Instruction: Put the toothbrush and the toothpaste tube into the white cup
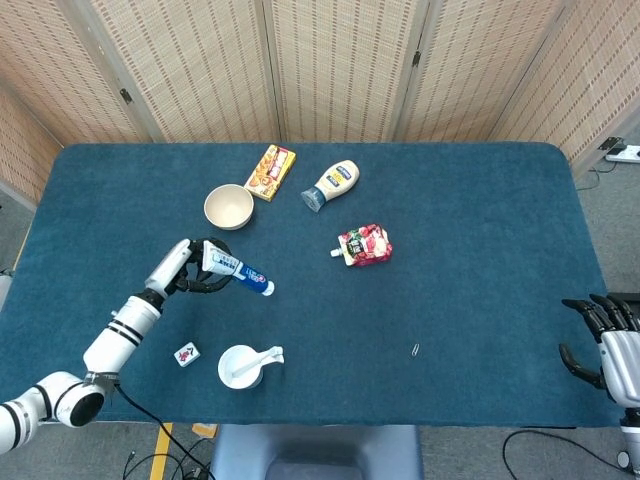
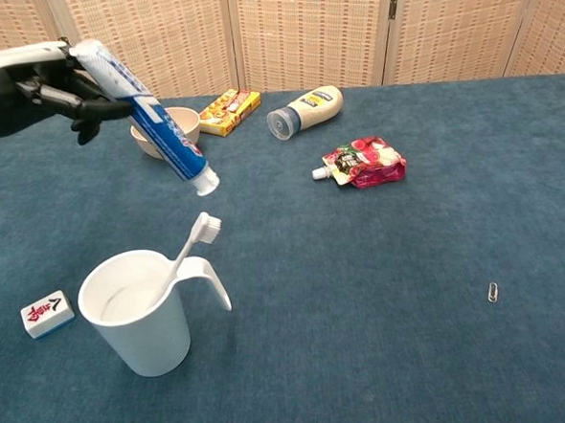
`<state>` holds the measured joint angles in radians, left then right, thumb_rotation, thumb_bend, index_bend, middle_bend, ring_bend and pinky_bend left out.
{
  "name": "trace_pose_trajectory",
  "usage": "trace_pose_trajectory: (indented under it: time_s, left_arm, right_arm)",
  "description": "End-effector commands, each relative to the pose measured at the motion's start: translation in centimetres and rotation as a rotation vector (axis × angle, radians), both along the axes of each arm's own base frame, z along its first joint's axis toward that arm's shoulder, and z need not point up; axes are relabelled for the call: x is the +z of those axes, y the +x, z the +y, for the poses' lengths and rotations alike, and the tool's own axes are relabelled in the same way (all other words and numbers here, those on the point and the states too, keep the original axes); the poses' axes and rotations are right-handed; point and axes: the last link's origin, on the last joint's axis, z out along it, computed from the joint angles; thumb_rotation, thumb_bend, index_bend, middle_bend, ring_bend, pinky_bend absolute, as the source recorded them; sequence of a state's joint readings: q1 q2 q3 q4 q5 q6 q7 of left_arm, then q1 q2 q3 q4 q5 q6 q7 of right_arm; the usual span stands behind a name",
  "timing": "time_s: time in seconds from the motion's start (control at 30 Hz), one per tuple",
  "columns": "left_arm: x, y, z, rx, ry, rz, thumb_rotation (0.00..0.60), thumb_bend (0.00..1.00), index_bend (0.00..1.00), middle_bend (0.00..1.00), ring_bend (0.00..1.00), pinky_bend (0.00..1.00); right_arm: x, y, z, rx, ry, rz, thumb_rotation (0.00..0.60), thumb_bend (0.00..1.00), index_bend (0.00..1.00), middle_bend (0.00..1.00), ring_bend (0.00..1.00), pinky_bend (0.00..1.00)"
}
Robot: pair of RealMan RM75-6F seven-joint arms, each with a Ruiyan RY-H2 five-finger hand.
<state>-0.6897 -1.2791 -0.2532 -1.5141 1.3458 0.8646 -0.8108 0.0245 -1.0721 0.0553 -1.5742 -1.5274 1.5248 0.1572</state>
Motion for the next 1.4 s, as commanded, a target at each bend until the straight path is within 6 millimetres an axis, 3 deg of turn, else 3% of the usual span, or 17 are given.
trace_pose_trajectory:
  time_s: [0.03,0.27,0.5,0.9,1.4]
  left_arm:
    - [4.0,-0.1,-2.8,-0.033,-0.069,-0.196,0.600,0.33,0.65,0.93,0.82,0.76]
    - [6.4,-0.8,-4.8,-0.093,-0.096,-0.241,0.600,0.33,0.66,0.93,0.81,0.76]
    - [6.6,-1.7,-6.4,-0.121,-0.132,-0.215,0.600,0.33,0.66,0.93,0.81,0.76]
    - [5.1,-2.6,-9.3,-0.164,-0.218,-0.171,0.600,0.33,0.66,0.92,0.80,0.76]
    - [1.8,-1.7,-10.0,-0.184,-0.277,-0.183,0.600,0.33,0.66,0.92,0.79,0.76]
  right_arm:
    - [0.0,0.1,0.0,0.003,-0.001,0.000,0.600,0.28,0.25,0.28,0.14,0.12]
    - [-0.2,0.4,-0.2,0.014,0.006,0.000,0.600,0.28,0.25,0.28,0.14,0.12]
    - [-0.5,0.7,-0.4,0.021,0.014,0.001,0.600,0.28,0.25,0.28,0.14,0.12]
    - [-0.6,1.0,-0.1,0.027,0.014,0.003,0.600,0.28,0.25,0.28,0.14,0.12]
    - [-0.3,0.9,0.1,0.021,0.006,0.004,0.600,0.28,0.25,0.28,0.14,0.12]
